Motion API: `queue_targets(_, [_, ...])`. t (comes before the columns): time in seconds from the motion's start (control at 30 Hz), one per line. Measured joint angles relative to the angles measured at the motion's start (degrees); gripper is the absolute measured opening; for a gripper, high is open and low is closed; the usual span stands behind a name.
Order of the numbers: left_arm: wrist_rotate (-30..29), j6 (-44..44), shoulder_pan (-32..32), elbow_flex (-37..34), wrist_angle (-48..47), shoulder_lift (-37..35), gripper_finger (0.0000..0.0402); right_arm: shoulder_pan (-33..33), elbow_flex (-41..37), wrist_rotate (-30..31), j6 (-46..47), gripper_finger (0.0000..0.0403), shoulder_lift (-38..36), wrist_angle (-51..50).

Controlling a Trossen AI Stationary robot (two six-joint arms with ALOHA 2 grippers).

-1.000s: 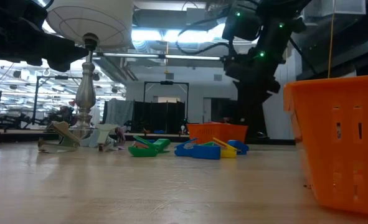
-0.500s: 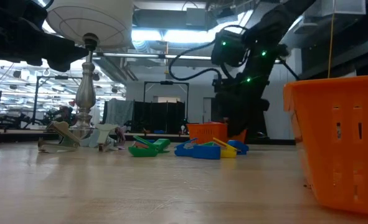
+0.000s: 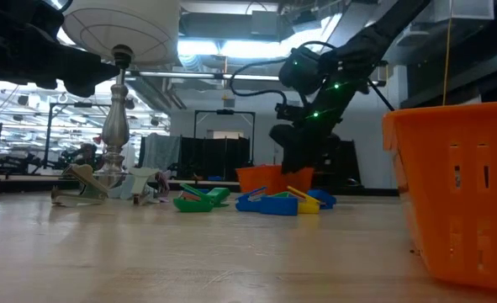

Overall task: Pick and place Stapler, Stapler remover, tape
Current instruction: Move the right orange bin to the top of the table, then move the bottom right orange bin to the middle side of the table

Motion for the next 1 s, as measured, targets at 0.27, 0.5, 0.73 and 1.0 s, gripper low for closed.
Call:
queue_targets(0.27, [-0.02,0.00,0.00,0.01,0.00,0.01,0.0217,-2.61,5.84,-0.82,-1.84,0.0181,5.41,4.85])
queue_targets(0.5, [-0.04,0.00,0.00,0.02,0.00,0.02,0.0215,-3.52,14.39,-1.20,-6.02,0.0181,11.66,4.84])
queue_targets(0.73, [-0.02,0.00,0.00,0.00,0.00,0.02,0.0216,-1.36,18.25,-1.17,-9.57,0.0181,10.80,0.21])
queue_targets(1.0, [-0.04,0.00,0.00,0.02,0.00,0.00,0.0217,5.35,18.49,-1.21,-10.45,0.0181,5.54,-8.85])
